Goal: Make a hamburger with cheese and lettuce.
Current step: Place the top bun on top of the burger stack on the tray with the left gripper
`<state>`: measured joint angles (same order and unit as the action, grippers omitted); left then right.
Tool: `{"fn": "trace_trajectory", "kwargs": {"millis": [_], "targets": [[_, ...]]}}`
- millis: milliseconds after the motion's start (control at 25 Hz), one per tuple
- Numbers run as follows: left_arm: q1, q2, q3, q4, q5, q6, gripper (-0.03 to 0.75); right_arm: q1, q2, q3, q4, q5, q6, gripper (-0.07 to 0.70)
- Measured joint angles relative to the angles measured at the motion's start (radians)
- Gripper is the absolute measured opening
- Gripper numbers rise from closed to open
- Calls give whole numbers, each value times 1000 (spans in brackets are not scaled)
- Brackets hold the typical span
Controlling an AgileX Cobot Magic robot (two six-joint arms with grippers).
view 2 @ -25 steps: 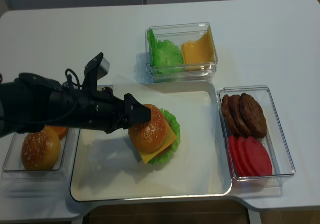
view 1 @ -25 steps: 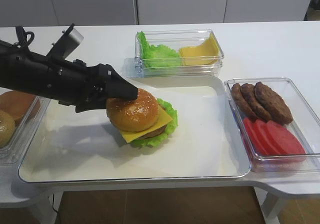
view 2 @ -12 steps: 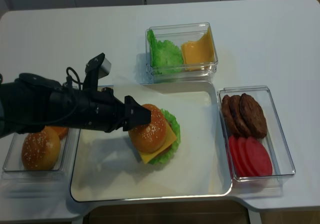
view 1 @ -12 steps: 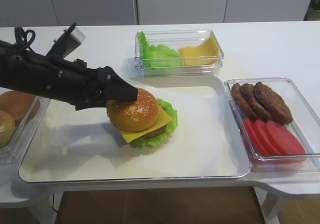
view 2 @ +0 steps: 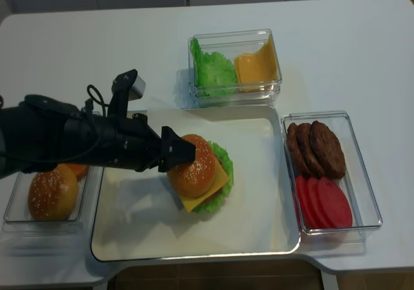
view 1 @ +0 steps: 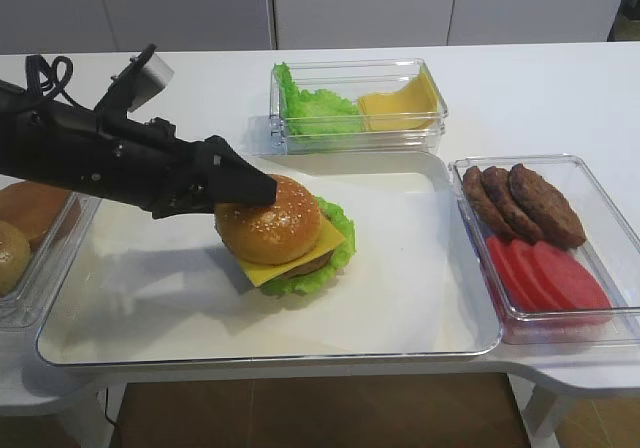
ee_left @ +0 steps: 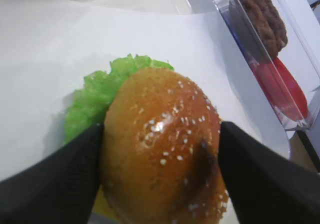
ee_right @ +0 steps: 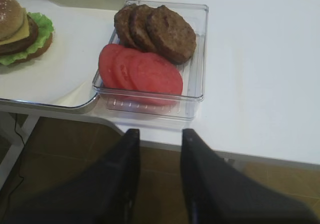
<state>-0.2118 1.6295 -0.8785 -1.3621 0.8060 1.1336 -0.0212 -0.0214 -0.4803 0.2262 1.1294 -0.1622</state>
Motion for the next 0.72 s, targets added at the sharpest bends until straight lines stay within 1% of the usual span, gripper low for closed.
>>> {"fn": "trace_trajectory", "kwargs": {"millis": [120, 240, 720], "targets": [[0, 0, 0, 0, 31, 1, 518, 0, 0, 0, 0, 0, -2, 216], [0, 0, 0, 0, 50, 1, 518, 0, 0, 0, 0, 0, -2, 216], [0, 0, 0, 0, 51, -1, 518, 0, 0, 0, 0, 0, -2, 216]]}}
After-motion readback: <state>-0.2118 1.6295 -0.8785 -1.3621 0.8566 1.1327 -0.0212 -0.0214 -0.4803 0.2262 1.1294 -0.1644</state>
